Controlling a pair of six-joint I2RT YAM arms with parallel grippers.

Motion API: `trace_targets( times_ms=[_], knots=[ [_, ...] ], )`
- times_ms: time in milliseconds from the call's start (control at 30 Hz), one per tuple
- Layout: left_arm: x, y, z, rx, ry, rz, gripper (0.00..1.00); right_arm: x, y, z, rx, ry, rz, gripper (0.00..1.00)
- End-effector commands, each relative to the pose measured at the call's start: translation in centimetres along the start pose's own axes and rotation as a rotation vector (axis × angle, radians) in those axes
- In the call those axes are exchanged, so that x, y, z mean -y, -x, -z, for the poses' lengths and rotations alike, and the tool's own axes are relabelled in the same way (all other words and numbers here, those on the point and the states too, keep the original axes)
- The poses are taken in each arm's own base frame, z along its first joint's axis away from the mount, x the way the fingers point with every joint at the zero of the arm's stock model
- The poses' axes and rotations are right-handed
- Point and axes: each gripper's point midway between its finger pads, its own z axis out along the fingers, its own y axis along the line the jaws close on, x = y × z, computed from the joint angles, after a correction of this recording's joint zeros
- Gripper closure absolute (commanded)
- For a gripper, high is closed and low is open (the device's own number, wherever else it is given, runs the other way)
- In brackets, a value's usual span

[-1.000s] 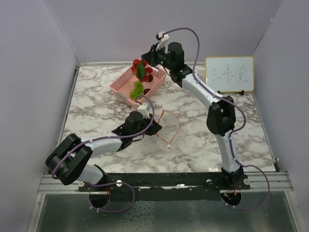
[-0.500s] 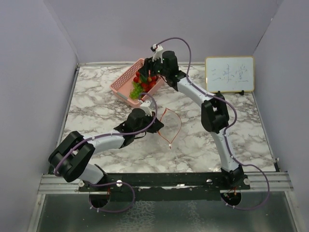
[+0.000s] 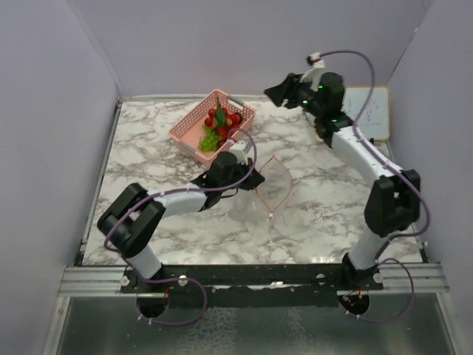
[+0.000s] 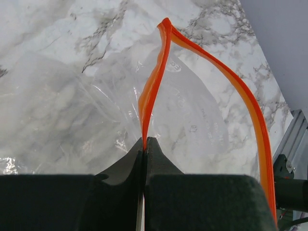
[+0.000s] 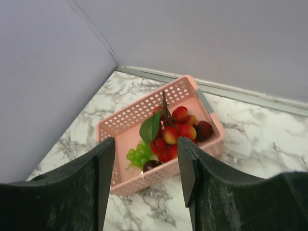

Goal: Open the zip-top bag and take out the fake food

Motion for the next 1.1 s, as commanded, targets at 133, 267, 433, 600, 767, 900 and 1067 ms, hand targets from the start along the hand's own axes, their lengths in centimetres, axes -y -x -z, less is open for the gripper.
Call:
trace_targets(
  times_ms=[133, 267, 433, 600, 767, 900, 1067],
  knots=[
    [4.0, 3.1, -6.4, 0.044, -0.156, -0.043, 1.00, 0.3, 2.4, 12.6, 0.150, -0.076, -0.055, 0.51],
    [4.8, 3.0, -10.5, 0.019, -0.230, -0.005, 1.00, 0.8, 0.5, 15.4, 0.136, -0.157, -0.030, 0.51],
    [5.5, 3.8, -14.0, 0.009, -0.258, -0.014, 0.90, 1.8, -1.1, 17.4, 0.119, -0.238, -0.031, 0.53],
    [5.6, 4.7, -14.4, 0.013, -0.226, -0.073, 0.54, 1.9, -1.1, 18.5, 0.132, -0.269, -0.028, 0.54],
    [5.6, 5.7, -13.2, 0.012, -0.191, -0.154, 0.02, 2.0, -1.0, 19.1, 0.148, -0.292, -0.024, 0.54],
    [5.7, 8.0, -10.6, 0.057, -0.128, -0.248, 0.01, 2.1, -1.8, 19.1, 0.141, -0.287, -0.041, 0.55],
    [2.0, 10.1, -7.8, 0.058, 0.069, -0.360, 0.01, 2.0, -2.5, 18.8, 0.130, -0.269, -0.056, 0.55]
  ],
)
